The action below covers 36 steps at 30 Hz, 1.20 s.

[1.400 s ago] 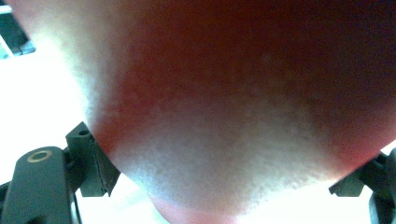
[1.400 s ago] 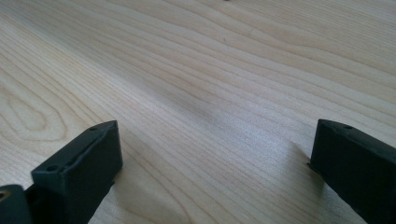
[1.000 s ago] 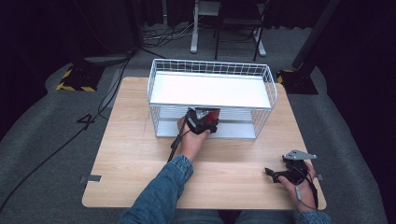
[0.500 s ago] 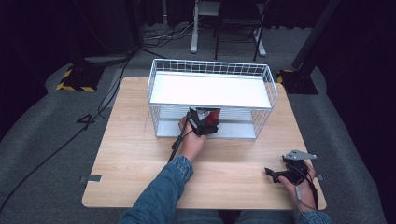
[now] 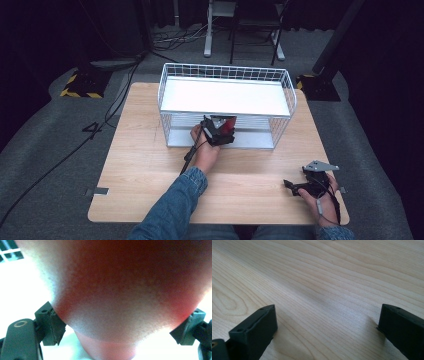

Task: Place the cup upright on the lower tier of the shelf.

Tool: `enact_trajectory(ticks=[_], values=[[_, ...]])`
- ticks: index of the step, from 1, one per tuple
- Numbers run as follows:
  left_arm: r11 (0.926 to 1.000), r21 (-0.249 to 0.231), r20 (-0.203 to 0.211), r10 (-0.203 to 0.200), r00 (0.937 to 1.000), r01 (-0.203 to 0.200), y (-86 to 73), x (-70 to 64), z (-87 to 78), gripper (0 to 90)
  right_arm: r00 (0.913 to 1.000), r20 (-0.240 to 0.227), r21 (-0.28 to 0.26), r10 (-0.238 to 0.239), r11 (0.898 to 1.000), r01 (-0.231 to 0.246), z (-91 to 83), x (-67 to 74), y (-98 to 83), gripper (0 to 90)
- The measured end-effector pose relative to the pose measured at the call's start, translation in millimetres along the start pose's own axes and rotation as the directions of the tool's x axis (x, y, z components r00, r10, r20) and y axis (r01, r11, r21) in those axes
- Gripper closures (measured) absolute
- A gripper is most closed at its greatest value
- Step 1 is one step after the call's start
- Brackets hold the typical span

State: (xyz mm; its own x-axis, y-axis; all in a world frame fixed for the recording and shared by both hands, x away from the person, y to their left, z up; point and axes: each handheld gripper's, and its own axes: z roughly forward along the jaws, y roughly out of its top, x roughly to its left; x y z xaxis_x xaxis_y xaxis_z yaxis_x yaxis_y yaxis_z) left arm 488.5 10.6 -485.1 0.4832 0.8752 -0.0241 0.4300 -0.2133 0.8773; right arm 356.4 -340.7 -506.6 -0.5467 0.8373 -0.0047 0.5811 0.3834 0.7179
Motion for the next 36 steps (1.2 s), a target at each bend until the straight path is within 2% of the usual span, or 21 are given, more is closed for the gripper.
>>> enact_trajectory(ticks=[2, 7, 10, 13, 18, 20, 25, 28, 29, 30, 34, 35, 36], values=[[0.9999, -0.012, 0.006, -0.001, 1.0, 0.001, 0.6, -0.6, 0.6, 14.1, 1.0, 0.0, 0.0, 0.0, 1.0, 0.0, 0.0, 0.0, 0.0, 2.3], [0.998, -0.063, 0.03, 0.01, 0.9995, -0.008, -0.9, 0.8, 1.3, 2.6, 1.0, 0.0, 0.0, 0.0, 1.0, 0.0, 0.0, 0.0, 0.0, 2.3], [0.9972, -0.075, 0.07, 0.009, 0.9975, -0.004, -2.6, 2.7, -0.8, 0.2, 1.0, 0.0, 0.0, 0.0, 1.0, 0.0, 0.0, 0.0, 0.0, 2.3], [0.9971, -0.075, 0.057, 0.02, 0.9982, -0.016, -5.0, 2.8, -5.5, 0.1, 1.0, 0.0, 0.0, 0.0, 1.0, 0.0, 0.0, 0.0, 0.0, 2.3], [0.9964, -0.084, 0.061, 0.016, 0.998, -0.011, -9.7, 5.0, -15.3, 0.1, 1.0, 0.0, 0.0, 0.0, 1.0, 0.0, 0.0, -0.1, 0.0, 2.3], [0.9949, -0.1, 0.05, 0.007, 0.9987, -0.002, -10.7, 5.0, -21.2, 0.1, 1.0, 0.0, 0.0, 0.0, 1.0, 0.0, 0.0, 0.0, 0.0, 2.3], [0.9918, -0.126, 0.06, 0.03, 0.9977, -0.022, -11.3, 3.6, -37.3, 0.0, 1.0, 0.0, 0.0, 0.0, 1.0, 0.0, 0.0, -0.1, 0.1, 2.3], [0.9899, -0.14, 0.08, 0.031, 0.9963, -0.019, -12.4, 3.9, -48.1, 0.0, 1.0, 0.0, 0.001, 0.0, 1.0, 0.0, 0.0, 0.0, 0.1, 2.3], [0.9884, -0.15, 0.086, 0.037, 0.9956, -0.024, -12.1, 4.9, -56.7, 0.0, 1.0, 0.0, 0.0, 0.0, 1.0, 0.0, 0.0, -0.1, 0.1, 2.3], [0.9884, -0.15, 0.086, 0.037, 0.9956, -0.024, -12.1, 4.9, -56.7, 0.0, 1.0, 0.0, 0.0, 0.0, 1.0, 0.0, 0.0, -0.1, 0.1, 2.3], [0.985, -0.171, 0.098, 0.044, 0.9942, -0.027, -10.5, 5.1, -75.1, 0.0, 1.0, 0.0, 0.001, 0.0, 1.0, 0.0, 0.0, -0.1, 0.1, 2.3], [0.9857, -0.167, 0.104, 0.042, 0.9937, -0.024, -10.8, 4.9, -83.8, 0.0, 1.0, 0.0, 0.001, 0.0, 1.0, 0.0, 0.0, -0.1, 0.1, 2.3], [0.9857, -0.167, 0.104, 0.042, 0.9937, -0.024, -10.8, 4.9, -83.8, 0.0, 1.0, 0.0, 0.001, 0.0, 1.0, 0.0, 0.0, -0.1, 0.1, 2.3]])
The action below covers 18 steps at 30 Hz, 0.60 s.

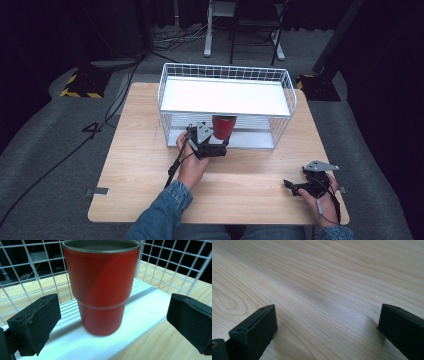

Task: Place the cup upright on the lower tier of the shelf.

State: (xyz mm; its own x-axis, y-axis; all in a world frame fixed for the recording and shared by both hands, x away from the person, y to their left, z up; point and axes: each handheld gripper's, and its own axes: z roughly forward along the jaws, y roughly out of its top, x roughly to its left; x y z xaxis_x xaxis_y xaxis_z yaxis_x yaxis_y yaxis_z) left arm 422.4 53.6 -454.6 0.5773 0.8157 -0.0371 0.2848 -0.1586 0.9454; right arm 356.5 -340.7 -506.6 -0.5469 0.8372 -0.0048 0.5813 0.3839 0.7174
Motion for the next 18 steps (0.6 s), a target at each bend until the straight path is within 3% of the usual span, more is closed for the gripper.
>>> enact_trajectory(ticks=[12, 13, 18], values=[[0.9998, -0.016, 0.029, -0.009, 0.9995, 0.009, -6.2, 8.7, -58.1, 0.0, 1.0, -0.001, 0.001, 0.001, 1.0, -0.001, 0.0, 0.0, 0.1, 2.3], [0.9999, -0.011, 0.042, -0.012, 0.999, 0.012, -8.6, 11.9, -68.3, 0.0, 1.0, -0.001, 0.001, 0.001, 1.0, -0.001, 0.0, 0.0, 0.1, 2.3], [1.0, 0.008, 0.034, 0.003, 0.9994, -0.003, -12.8, 17.1, -88.9, 0.0, 1.0, -0.002, 0.001, 0.001, 1.0, -0.001, -0.1, 0.1, 0.1, 2.3]])
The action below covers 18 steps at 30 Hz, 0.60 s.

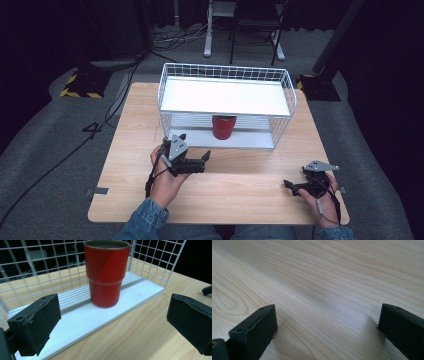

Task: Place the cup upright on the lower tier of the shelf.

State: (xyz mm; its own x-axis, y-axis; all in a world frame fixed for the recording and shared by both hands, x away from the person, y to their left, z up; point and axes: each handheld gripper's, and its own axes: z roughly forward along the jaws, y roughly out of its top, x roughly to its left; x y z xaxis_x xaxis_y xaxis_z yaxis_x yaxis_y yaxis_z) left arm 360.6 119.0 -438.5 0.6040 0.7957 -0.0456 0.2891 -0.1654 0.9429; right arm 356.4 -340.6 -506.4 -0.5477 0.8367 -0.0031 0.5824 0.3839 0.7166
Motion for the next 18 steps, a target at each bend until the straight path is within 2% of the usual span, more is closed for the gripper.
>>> enact_trajectory(ticks=[2, 3, 5, 7, 11, 12, 15, 18], values=[[1.0, -0.001, 0.003, 0.006, 1.0, -0.006, -1.5, 1.6, -10.6, 0.0, 1.0, 0.0, 0.0, -0.001, 1.0, 0.001, 0.0, 0.0, 0.0, 2.3], [0.9998, -0.017, 0.014, 0.009, 0.9999, -0.009, -3.3, 3.8, -21.2, 0.1, 1.0, -0.001, 0.0, 0.0, 1.0, 0.0, 0.0, 0.0, 0.0, 2.3], [0.9998, -0.022, 0.023, 0.001, 0.9997, 0.0, -4.4, 4.2, -26.2, 0.1, 1.0, 0.0, 0.0, 0.0, 1.0, 0.0, 0.0, 0.0, 0.0, 2.3], [0.9996, -0.025, 0.034, 0.016, 0.9993, -0.016, -6.3, 7.0, -35.5, 0.4, 1.0, -0.001, 0.0, 0.0, 1.0, 0.0, 0.0, 0.0, 0.0, 2.3], [0.9998, 0.0, 0.053, 0.022, 0.9984, -0.022, -14.8, 14.2, -56.6, 2.7, 1.0, 0.0, 0.0, 0.0, 1.0, 0.0, 0.0, 0.0, 0.0, 2.3], [0.9998, 0.0, 0.053, 0.022, 0.9984, -0.022, -14.8, 14.2, -56.6, 2.9, 1.0, 0.0, 0.0, 0.0, 1.0, 0.0, 0.0, 0.0, 0.0, 2.3], [0.9998, 0.021, 0.053, 0.005, 0.9986, -0.006, -21.8, 22.6, -71.0, 3.7, 1.0, -0.001, 0.0, 0.0, 1.0, 0.0, 0.0, 0.0, 0.0, 2.3], [0.9994, 0.033, 0.055, 0.01, 0.9984, -0.012, -24.3, 25.6, -77.8, 4.2, 1.0, -0.001, 0.0, -0.001, 1.0, 0.001, 0.0, 0.0, 0.0, 2.3]])
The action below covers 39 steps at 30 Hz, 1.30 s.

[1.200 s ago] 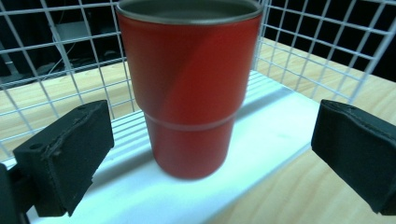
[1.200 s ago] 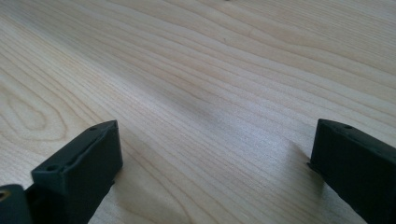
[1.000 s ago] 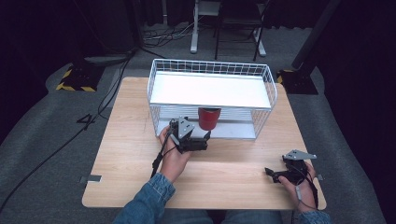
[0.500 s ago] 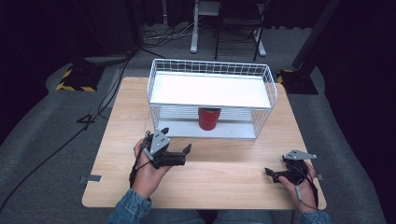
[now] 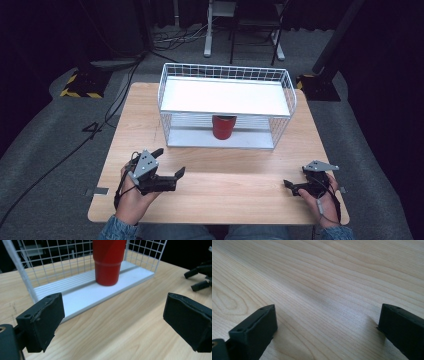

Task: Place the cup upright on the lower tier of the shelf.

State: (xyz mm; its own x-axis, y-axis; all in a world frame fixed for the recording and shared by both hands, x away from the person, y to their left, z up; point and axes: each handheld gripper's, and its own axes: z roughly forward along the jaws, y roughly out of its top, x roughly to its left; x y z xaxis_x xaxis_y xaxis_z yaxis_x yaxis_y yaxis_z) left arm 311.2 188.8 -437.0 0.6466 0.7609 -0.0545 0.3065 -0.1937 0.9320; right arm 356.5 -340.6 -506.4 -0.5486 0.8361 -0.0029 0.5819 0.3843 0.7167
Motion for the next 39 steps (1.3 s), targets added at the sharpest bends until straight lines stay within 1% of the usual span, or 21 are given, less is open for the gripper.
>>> enact_trajectory(ticks=[1, 5, 9, 12, 15, 17, 18, 19, 24, 25, 26, 28, 30, 31, 32, 33, 34, 36, 37, 38, 39], values=[[0.9999, 0.015, -0.002, -0.005, 1.0, 0.005, -2.8, 2.9, -5.9, 5.4, 1.0, 0.0, 0.0, 0.0, 1.0, 0.0, 0.0, 0.0, 0.0, 2.3], [0.9986, 0.052, 0.0, -0.004, 1.0, 0.004, -8.7, 8.1, -12.0, 6.8, 1.0, 0.0, 0.0, -0.001, 1.0, 0.001, 0.0, 0.1, 0.0, 2.3], [0.993, 0.118, -0.012, -0.013, 0.9998, 0.014, -17.6, 14.9, -20.6, 6.9, 1.0, -0.001, 0.0, -0.001, 1.0, 0.001, 0.0, 0.1, 0.0, 2.3], [0.9893, 0.144, -0.021, -0.02, 0.9996, 0.023, -21.2, 17.9, -25.4, 7.8, 1.0, -0.001, 0.0, -0.001, 1.0, 0.001, 0.0, 0.1, 0.0, 2.3], [0.9801, 0.198, -0.036, -0.011, 0.9993, 0.018, -27.5, 21.9, -28.3, 9.1, 1.0, -0.001, 0.0, -0.001, 1.0, 0.001, 0.0, 0.1, 0.0, 2.3], [0.9699, 0.241, -0.043, -0.025, 0.9988, 0.035, -37.5, 25.9, -27.8, 9.1, 1.0, -0.001, 0.0, -0.001, 1.0, 0.001, 0.0, 0.1, 0.0, 2.3], [0.9699, 0.241, -0.043, -0.025, 0.9988, 0.035, -37.5, 25.9, -27.8, 9.1, 1.0, -0.001, 0.0, -0.001, 1.0, 0.001, 0.0, 0.1, 0.0, 2.3], [0.9642, 0.262, -0.043, -0.033, 0.9985, 0.043, -41.9, 28.2, -27.5, 9.1, 1.0, -0.001, 0.0, -0.001, 1.0, 0.001, 0.0, 0.1, 0.0, 2.3], [0.954, 0.292, -0.046, -0.059, 0.9972, 0.07, -51.7, 34.7, -27.5, 9.8, 1.0, -0.001, 0.0, -0.001, 1.0, 0.001, 0.0, 0.1, 0.0, 2.3], [0.9497, 0.304, -0.048, -0.061, 0.997, 0.073, -55.2, 37.2, -27.6, 9.8, 1.0, -0.001, 0.0, -0.002, 1.0, 0.002, 0.0, 0.1, 0.0, 2.3], [0.9497, 0.304, -0.048, -0.061, 0.997, 0.073, -55.2, 37.2, -27.6, 9.8, 1.0, -0.001, 0.0, -0.002, 1.0, 0.002, 0.0, 0.1, 0.0, 2.3], [0.9448, 0.316, -0.054, -0.073, 0.9958, 0.087, -59.5, 39.5, -27.1, 9.9, 1.0, -0.001, 0.0, -0.002, 1.0, 0.002, 0.0, 0.1, 0.0, 2.3], [0.9373, 0.336, -0.06, -0.077, 0.9952, 0.093, -63.3, 41.9, -26.4, 10.3, 1.0, -0.001, 0.0, -0.001, 1.0, 0.001, 0.0, 0.1, 0.0, 2.3], [0.9281, 0.361, -0.06, -0.076, 0.9953, 0.092, -66.0, 44.5, -25.7, 11.3, 1.0, -0.001, 0.0, -0.001, 1.0, 0.001, 0.0, 0.1, 0.0, 2.3], [0.9281, 0.361, -0.06, -0.076, 0.9953, 0.092, -66.0, 44.5, -25.7, 12.1, 1.0, -0.001, 0.0, -0.001, 1.0, 0.001, 0.0, 0.1, 0.0, 2.3], [0.9221, 0.374, -0.066, -0.079, 0.9947, 0.098, -68.2, 46.2, -24.7, 12.4, 1.0, -0.001, 0.0, -0.001, 1.0, 0.001, 0.0, 0.1, 0.0, 2.3], [0.9221, 0.374, -0.066, -0.079, 0.9947, 0.098, -68.2, 46.2, -24.7, 12.5, 1.0, -0.001, 0.0, -0.001, 1.0, 0.001, 0.0, 0.1, 0.0, 2.3], [0.9159, 0.386, -0.075, -0.087, 0.9934, 0.11, -70.6, 48.4, -23.2, 12.7, 1.0, -0.001, 0.0, -0.002, 1.0, 0.002, 0.0, 0.1, 0.0, 2.3], [0.9075, 0.407, -0.071, -0.082, 0.9941, 0.104, -71.9, 50.6, -22.2, 12.9, 1.0, -0.001, -0.001, -0.001, 1.0, 0.001, 0.0, 0.1, 0.0, 2.3], [0.9039, 0.412, -0.075, -0.091, 0.993, 0.114, -73.2, 50.7, -21.0, 12.9, 1.0, -0.001, 0.0, -0.001, 1.0, 0.001, 0.0, 0.1, 0.0, 2.3], [0.9049, 0.413, -0.07, -0.082, 0.9941, 0.104, -75.7, 53.1, -19.6, 12.1, 1.0, -0.001, -0.001, -0.001, 1.0, 0.001, 0.0, 0.1, 0.0, 2.3]])
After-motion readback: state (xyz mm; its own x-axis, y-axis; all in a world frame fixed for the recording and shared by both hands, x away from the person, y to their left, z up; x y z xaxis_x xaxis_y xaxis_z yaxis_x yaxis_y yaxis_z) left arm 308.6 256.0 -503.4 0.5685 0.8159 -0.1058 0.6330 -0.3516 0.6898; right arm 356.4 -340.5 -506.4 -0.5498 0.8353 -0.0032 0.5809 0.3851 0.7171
